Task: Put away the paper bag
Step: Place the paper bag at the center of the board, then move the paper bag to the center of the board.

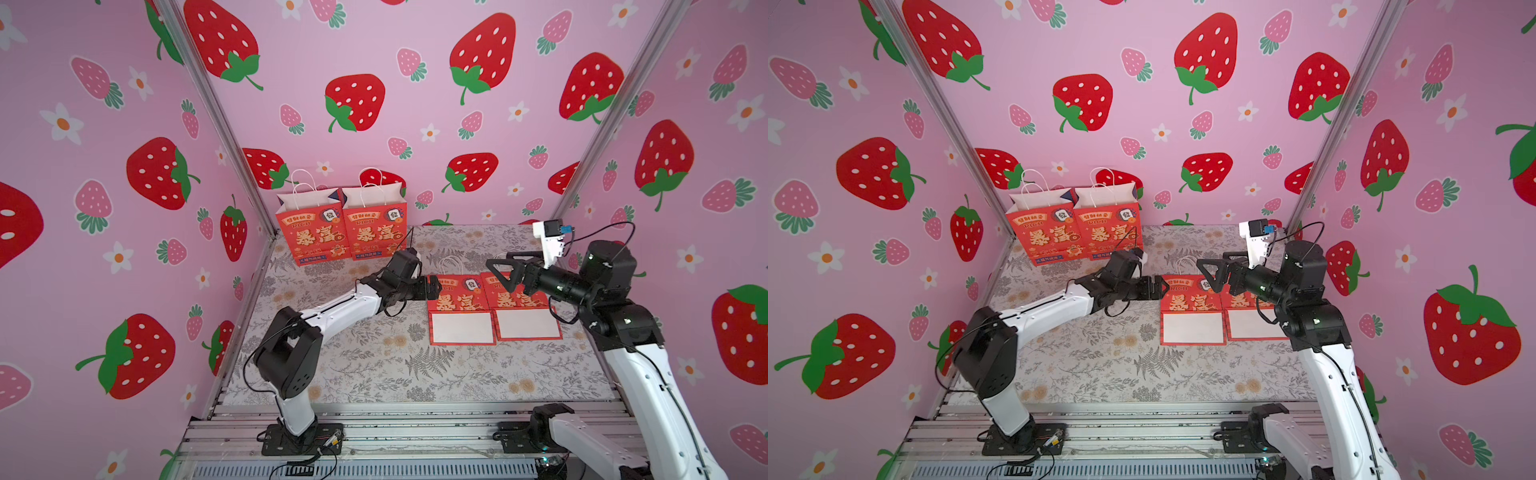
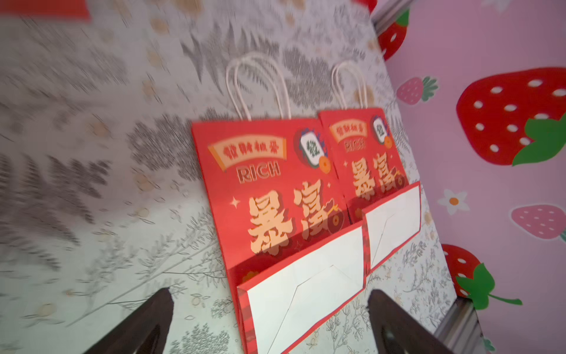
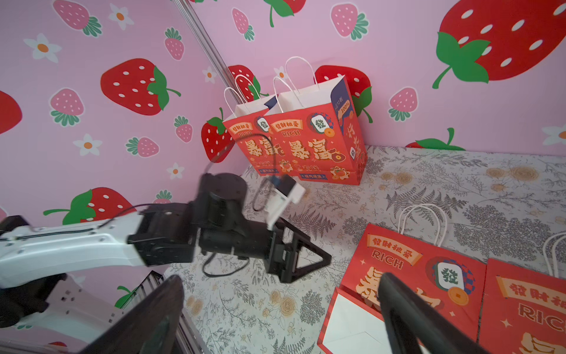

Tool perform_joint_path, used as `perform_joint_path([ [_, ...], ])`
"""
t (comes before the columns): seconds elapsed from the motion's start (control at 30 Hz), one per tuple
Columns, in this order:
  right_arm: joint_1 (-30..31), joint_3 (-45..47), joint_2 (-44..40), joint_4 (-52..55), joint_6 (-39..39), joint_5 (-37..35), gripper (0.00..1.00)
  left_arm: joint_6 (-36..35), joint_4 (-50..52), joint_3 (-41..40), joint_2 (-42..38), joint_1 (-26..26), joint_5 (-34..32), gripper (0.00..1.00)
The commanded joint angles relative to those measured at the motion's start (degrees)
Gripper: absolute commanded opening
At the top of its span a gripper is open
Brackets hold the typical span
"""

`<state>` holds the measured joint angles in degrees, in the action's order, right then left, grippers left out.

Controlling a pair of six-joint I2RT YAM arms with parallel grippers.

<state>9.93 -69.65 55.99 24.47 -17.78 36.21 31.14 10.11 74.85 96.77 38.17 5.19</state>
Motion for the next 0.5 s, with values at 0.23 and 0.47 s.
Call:
perform_joint_path([
  [0.23,1.76,9.48,7.62,-22.91,-5.13,2.88,0.95,-8.24,-10.58,-8.51,-17.51,-14.71,-5.60,1.00],
  [0.47,8.25,5.16,19.56,-26.54,-2.23,-0.67,0.99,-8.51,-20.10,-19.94,-22.96,-21.60,0.48,1.00],
])
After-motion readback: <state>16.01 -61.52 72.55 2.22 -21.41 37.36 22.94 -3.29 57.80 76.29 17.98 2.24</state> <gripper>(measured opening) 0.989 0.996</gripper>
